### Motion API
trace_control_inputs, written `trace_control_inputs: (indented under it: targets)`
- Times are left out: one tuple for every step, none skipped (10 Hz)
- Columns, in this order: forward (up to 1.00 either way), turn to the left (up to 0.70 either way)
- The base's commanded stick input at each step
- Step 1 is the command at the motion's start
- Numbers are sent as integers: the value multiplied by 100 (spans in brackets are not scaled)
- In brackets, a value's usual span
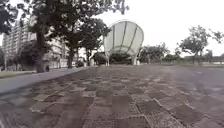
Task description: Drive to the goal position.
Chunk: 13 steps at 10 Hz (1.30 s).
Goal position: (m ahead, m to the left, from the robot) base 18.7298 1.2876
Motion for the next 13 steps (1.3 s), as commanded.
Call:
trace_control_inputs:
  targets:
    - [100, 0]
    - [100, 0]
    - [100, 0]
    - [100, 0]
    - [100, 0]
    - [100, 0]
    - [100, 0]
    - [100, 0]
    - [100, 0]
    - [100, 0]
    - [100, 0]
    - [100, 0]
    - [100, 0]
